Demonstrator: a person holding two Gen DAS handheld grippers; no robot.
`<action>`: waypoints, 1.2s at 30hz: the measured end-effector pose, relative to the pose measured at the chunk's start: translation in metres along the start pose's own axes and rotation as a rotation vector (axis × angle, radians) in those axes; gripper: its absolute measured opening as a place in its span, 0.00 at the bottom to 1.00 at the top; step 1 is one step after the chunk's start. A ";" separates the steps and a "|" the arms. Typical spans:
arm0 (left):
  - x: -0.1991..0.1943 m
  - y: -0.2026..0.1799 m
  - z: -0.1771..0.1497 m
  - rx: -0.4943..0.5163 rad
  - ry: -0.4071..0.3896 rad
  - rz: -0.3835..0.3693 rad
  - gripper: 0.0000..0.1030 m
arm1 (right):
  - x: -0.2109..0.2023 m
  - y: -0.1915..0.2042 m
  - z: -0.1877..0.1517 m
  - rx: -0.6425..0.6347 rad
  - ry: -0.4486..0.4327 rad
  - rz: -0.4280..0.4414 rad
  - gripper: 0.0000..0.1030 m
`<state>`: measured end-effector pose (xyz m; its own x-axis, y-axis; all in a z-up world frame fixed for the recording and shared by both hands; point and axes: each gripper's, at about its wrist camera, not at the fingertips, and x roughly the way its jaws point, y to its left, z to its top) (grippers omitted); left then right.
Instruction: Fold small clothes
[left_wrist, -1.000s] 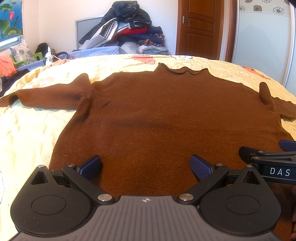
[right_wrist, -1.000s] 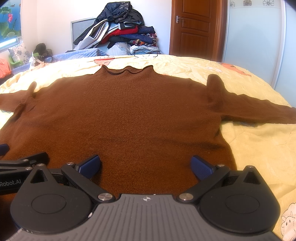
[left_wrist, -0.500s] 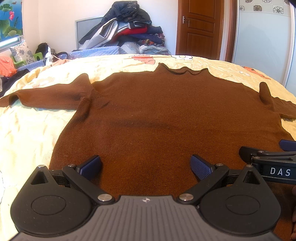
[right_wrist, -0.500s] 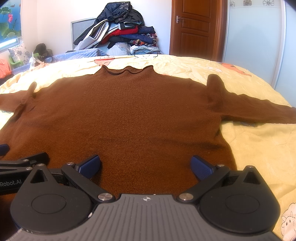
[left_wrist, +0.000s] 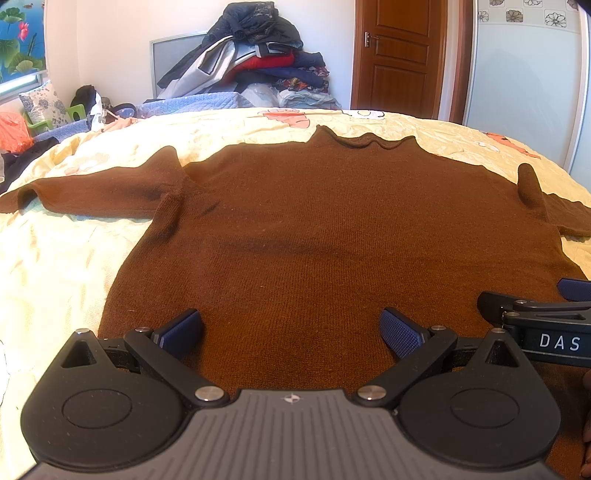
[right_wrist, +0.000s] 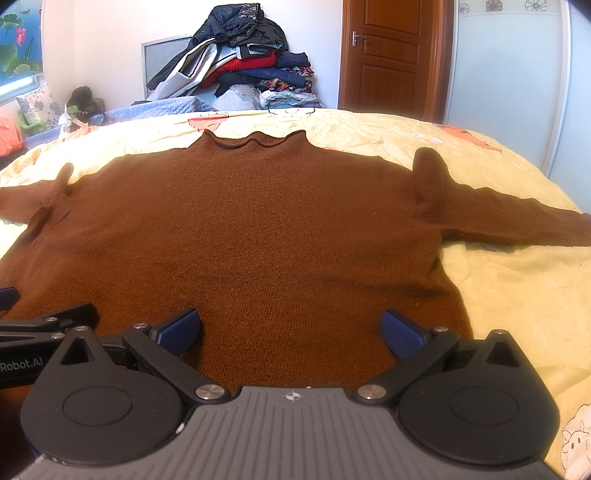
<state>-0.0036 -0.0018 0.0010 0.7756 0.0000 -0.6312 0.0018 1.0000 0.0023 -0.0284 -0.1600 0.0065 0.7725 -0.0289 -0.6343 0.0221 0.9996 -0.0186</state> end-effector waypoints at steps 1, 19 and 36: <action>0.000 0.000 0.000 0.000 0.000 0.000 1.00 | 0.000 0.000 0.000 0.000 0.000 0.000 1.00; 0.000 0.000 0.000 0.000 0.000 0.000 1.00 | 0.001 -0.011 0.005 0.032 0.021 0.053 1.00; 0.000 0.000 0.000 0.000 0.000 0.000 1.00 | -0.006 -0.405 0.010 1.224 -0.250 0.057 0.92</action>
<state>-0.0037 -0.0019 0.0009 0.7758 0.0002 -0.6310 0.0018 1.0000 0.0025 -0.0357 -0.5650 0.0256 0.8883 -0.1185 -0.4438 0.4557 0.3478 0.8193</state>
